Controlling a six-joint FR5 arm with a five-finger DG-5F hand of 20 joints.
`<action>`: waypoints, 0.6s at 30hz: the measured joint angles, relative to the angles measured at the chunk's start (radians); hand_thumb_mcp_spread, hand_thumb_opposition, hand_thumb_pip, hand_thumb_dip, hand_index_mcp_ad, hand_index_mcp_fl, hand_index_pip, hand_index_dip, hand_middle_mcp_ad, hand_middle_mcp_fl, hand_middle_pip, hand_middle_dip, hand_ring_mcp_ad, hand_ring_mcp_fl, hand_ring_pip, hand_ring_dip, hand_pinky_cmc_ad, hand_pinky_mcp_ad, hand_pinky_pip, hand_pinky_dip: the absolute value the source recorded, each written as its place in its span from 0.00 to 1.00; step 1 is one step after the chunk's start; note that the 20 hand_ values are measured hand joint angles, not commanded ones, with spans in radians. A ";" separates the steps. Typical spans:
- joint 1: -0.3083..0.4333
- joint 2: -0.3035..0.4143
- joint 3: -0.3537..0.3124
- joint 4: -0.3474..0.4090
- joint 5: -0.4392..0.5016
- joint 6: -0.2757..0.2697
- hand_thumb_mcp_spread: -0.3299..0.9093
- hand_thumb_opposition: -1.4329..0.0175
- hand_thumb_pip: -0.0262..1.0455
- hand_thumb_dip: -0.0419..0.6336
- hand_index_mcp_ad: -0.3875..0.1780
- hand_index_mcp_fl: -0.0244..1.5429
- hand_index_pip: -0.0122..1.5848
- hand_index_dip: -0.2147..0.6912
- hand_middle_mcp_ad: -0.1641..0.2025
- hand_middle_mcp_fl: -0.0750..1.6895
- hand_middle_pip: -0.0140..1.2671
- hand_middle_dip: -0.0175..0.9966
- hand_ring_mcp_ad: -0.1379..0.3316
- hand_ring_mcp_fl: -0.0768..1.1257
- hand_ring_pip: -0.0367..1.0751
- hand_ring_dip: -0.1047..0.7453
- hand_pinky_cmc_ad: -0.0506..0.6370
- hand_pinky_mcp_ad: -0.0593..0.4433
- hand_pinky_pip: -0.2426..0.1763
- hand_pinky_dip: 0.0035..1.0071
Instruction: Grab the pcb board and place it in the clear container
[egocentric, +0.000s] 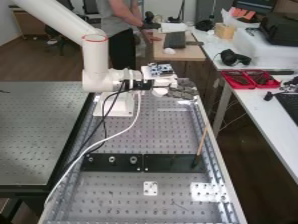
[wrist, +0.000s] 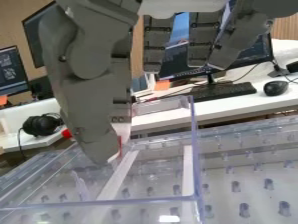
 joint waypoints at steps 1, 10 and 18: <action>-0.001 0.000 0.000 0.000 0.000 0.000 0.75 0.39 0.39 0.42 0.35 0.21 0.72 0.36 0.38 0.08 0.12 0.17 0.64 0.11 0.12 0.19 0.55 0.41 0.47 0.19; -0.005 0.003 0.000 0.011 0.005 0.002 0.71 0.41 0.41 0.42 0.40 0.10 0.68 0.35 0.38 0.05 0.12 0.17 0.66 0.09 0.12 0.19 0.55 0.41 0.47 0.21; -0.005 0.003 -0.004 0.018 -0.003 0.006 0.71 0.42 0.41 0.42 0.41 0.09 0.68 0.35 0.39 0.05 0.12 0.17 0.65 0.08 0.12 0.19 0.55 0.41 0.47 0.21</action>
